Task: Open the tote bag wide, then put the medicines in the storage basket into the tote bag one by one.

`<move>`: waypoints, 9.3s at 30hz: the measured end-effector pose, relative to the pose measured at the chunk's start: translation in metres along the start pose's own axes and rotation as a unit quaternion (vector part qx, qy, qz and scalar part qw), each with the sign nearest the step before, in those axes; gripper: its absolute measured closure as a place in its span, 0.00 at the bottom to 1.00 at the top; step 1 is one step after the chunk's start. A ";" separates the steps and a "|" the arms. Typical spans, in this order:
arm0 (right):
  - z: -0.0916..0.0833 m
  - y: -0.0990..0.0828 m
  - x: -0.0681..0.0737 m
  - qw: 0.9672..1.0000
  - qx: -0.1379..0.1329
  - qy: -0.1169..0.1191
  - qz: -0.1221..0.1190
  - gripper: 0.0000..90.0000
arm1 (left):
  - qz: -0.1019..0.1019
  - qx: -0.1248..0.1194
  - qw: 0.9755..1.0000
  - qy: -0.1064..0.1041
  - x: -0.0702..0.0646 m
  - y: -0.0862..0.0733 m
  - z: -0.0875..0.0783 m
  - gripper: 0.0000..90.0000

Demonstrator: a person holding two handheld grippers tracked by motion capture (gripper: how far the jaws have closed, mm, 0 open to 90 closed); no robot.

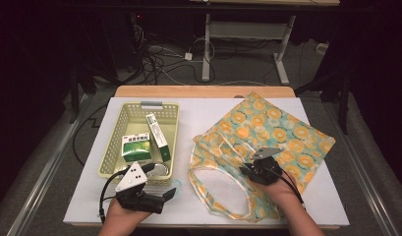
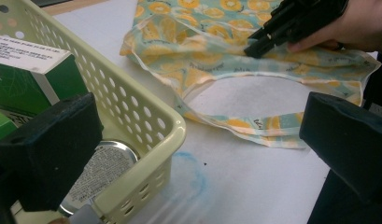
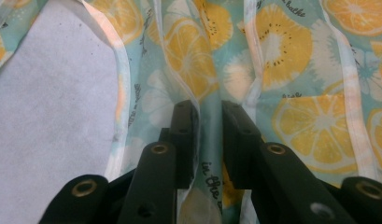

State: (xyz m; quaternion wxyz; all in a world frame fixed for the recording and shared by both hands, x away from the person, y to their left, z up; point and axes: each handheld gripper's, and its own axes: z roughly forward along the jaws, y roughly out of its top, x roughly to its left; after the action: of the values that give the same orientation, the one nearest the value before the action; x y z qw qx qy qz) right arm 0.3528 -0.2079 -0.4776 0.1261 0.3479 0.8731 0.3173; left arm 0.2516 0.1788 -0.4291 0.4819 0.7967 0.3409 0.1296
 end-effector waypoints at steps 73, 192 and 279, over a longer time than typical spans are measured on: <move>-0.073 0.014 -0.021 0.983 -0.177 -0.009 0.037 1.00 | -0.090 -0.001 0.994 0.059 0.077 0.048 -0.014 0.67; -0.068 0.008 -0.023 0.985 -0.169 0.003 0.043 1.00 | -0.154 0.149 0.964 0.158 0.137 0.092 0.089 0.67; -0.075 0.008 -0.017 0.983 -0.178 -0.003 0.035 1.00 | -0.033 -0.066 0.997 0.005 0.000 0.073 0.018 0.67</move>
State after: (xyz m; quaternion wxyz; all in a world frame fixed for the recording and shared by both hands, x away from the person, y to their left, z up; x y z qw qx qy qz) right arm 0.3366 -0.2502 -0.4147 0.1775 0.3507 0.7898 0.4709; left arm 0.2913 0.1445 -0.3758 0.5361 0.7504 0.3604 0.1401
